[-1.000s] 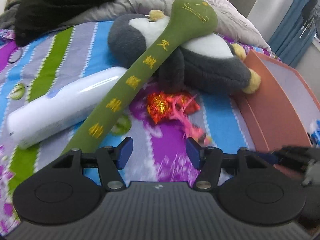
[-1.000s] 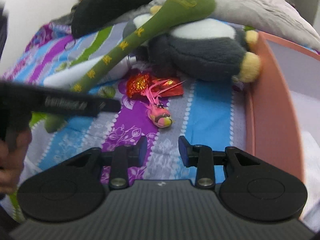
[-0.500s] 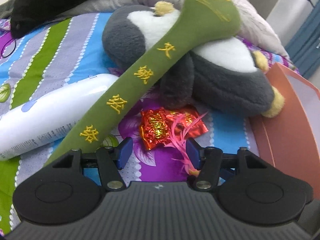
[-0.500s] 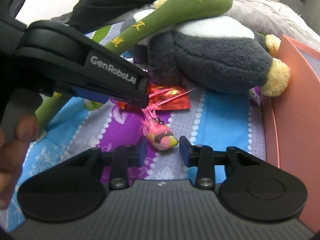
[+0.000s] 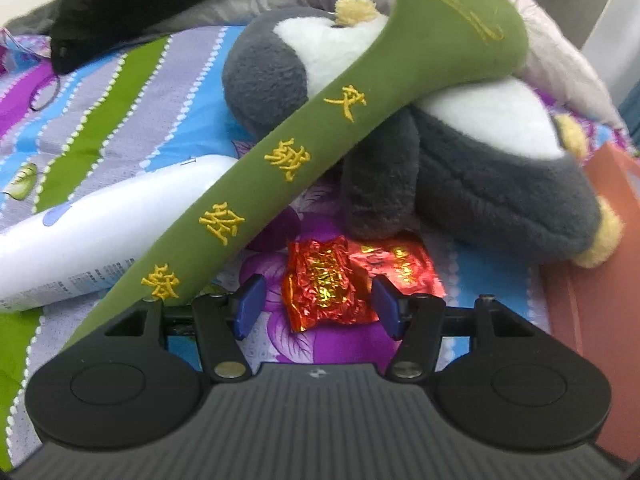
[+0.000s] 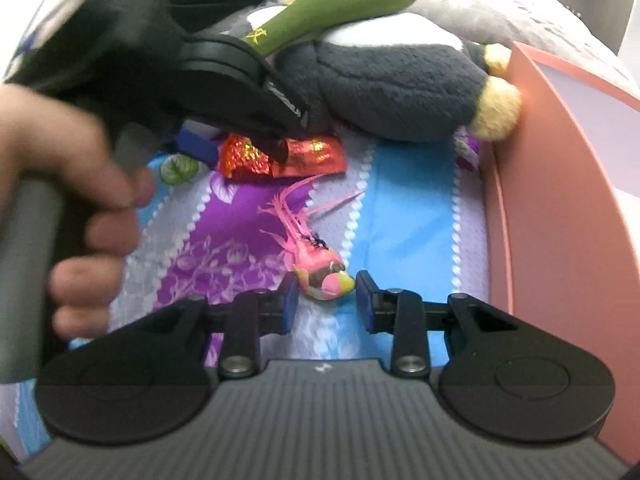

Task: Organize soft objects
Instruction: 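Close the left tool on the red candy wrapper, then close the right tool on the pink feather toy while left holds the wrapper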

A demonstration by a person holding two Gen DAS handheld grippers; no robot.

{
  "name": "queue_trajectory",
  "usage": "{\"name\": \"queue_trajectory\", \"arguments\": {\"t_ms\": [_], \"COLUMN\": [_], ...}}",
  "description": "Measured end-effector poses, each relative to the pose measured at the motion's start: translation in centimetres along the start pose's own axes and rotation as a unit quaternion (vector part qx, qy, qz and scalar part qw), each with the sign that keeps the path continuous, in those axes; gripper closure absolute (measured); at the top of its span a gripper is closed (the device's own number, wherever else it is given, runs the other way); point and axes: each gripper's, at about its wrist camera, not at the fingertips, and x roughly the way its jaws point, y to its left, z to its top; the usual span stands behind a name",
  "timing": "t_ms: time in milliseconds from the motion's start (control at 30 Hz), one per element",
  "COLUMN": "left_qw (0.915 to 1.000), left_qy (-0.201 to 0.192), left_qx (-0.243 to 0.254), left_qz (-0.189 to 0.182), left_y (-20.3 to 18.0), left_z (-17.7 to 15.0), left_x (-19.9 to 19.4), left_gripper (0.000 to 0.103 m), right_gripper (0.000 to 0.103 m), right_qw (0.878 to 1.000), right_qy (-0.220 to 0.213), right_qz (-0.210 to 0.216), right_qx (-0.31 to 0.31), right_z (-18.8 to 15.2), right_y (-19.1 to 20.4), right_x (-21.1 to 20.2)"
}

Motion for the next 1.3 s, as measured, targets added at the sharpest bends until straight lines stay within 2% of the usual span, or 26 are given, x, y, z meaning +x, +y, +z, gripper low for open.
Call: {"name": "queue_trajectory", "arguments": {"t_ms": [67, 133, 233, 333, 600, 800, 1067, 1300], "left_qw": [0.9997, 0.9991, 0.9991, 0.9989, 0.9997, 0.9998, 0.9995, 0.9993], "left_qy": [-0.003, -0.008, 0.0, -0.004, 0.004, 0.01, 0.014, 0.023], "left_qx": [0.005, 0.011, 0.02, 0.02, 0.012, 0.014, 0.03, 0.026], "left_qz": [0.023, 0.04, 0.036, 0.042, 0.02, 0.008, -0.005, -0.012], "left_y": [-0.7, -1.2, -2.0, -2.3, -1.5, -0.7, 1.3, 5.0], "left_z": [-0.1, -0.3, -0.6, -0.5, -0.4, -2.0, -6.2, -11.0], "left_x": [0.4, 0.5, 1.1, 1.5, 0.6, -2.1, -7.4, -11.3], "left_gripper": [0.053, 0.054, 0.054, 0.063, 0.065, 0.065, 0.064, 0.064], "right_gripper": [0.069, 0.069, 0.068, 0.069, 0.068, 0.068, 0.068, 0.068], "right_qw": [1.0, 1.0, 1.0, 1.0, 1.0, 0.999, 0.998, 0.991], "right_qy": [0.0, -0.002, -0.002, -0.001, -0.004, -0.002, 0.015, 0.041], "right_qz": [-0.006, -0.01, -0.015, -0.02, -0.016, -0.015, -0.018, 0.009], "right_qx": [0.002, 0.005, 0.009, 0.017, 0.022, 0.036, 0.057, 0.127], "right_z": [-0.3, -0.6, -1.2, -1.4, -1.7, -2.6, -4.9, -7.1], "right_y": [0.0, -0.1, -0.5, -1.0, -1.0, -0.4, 0.6, 1.2], "right_x": [-0.6, -1.1, -1.4, -1.6, -2.8, -4.2, -6.5, -7.7]}}
